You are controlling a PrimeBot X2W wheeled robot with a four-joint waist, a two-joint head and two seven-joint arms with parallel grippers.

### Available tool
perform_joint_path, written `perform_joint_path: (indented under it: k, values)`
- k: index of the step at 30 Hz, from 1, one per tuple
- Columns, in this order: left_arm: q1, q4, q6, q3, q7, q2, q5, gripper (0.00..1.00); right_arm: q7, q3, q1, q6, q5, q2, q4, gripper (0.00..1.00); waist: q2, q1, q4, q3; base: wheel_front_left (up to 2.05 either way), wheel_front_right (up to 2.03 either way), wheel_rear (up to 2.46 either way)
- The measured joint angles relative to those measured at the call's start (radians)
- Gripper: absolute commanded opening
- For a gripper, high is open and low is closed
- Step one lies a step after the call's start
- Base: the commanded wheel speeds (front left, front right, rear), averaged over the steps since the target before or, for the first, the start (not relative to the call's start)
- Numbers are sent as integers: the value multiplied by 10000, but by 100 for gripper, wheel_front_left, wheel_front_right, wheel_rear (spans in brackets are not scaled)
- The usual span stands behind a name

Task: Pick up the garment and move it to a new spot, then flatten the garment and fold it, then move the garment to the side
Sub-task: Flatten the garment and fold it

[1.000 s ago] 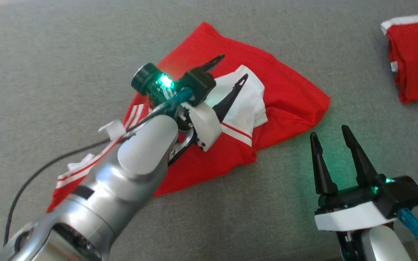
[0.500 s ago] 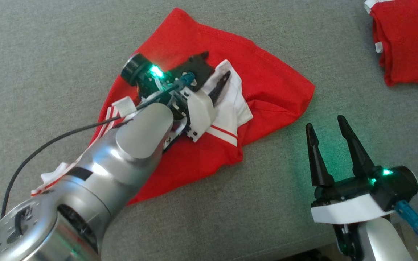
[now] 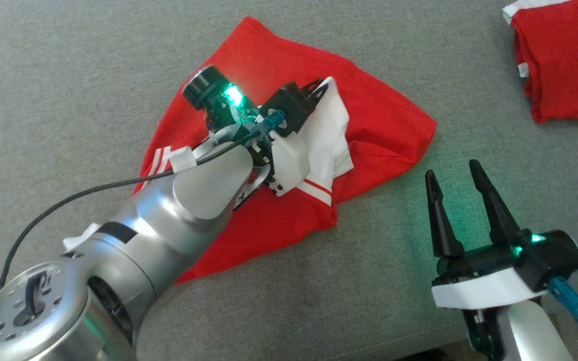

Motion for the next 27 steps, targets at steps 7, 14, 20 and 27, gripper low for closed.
perform_joint_path:
  k: [7, 14, 20, 27]
  values:
    - [-80, -809, 460, -245, -1124, -4, 163, 0, 0, -407, 65, 0, -107, 4, 6, 100, 0, 0, 461, -333, 0, 0, 0]
    - [26, -1478, 911, 265, -1557, 445, -19, 0, 0, -953, 242, 0, -125, 8, 750, 100, 0, 0, 1330, -971, 0, 0, 0]
    - [363, -3129, 1246, 803, -1588, 2347, 151, 0, 2, -1423, 393, 0, -35, 10, 1292, 100, 0, -1, 1913, -1718, 0, 0, 0]
    - [1373, -5308, 1733, 894, -1490, 4278, 240, 0, 2, -1868, 592, 0, 581, 13, 2061, 100, 0, -1, 2514, -2335, 0, 0, 0]
